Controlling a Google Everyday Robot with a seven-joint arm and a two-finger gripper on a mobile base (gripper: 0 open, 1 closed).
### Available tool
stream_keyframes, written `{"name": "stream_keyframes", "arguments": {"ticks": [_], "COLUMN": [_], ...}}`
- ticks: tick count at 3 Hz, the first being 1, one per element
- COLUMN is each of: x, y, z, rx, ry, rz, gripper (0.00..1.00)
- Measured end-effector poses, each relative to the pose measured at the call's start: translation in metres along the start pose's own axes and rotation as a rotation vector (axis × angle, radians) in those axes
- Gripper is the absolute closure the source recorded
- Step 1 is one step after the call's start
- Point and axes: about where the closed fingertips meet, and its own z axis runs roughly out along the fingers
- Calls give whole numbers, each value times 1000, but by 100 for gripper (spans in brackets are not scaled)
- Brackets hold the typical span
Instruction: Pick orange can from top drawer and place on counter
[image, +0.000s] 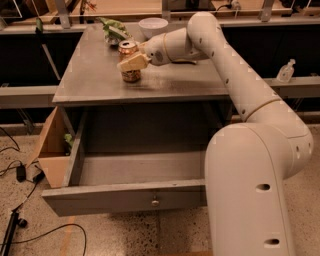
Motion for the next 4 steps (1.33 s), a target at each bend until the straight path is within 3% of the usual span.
{"name": "stream_keyframes", "arguments": {"ticks": [1,2,3,4], "x": [8,14,15,36], "y": [1,3,21,28], "z": [-13,-61,-133,-142], "rx": [22,112,234,239], "ry": [15,39,53,78], "rz": [-10,-29,-45,-17], "gripper": [0,0,0,0]}}
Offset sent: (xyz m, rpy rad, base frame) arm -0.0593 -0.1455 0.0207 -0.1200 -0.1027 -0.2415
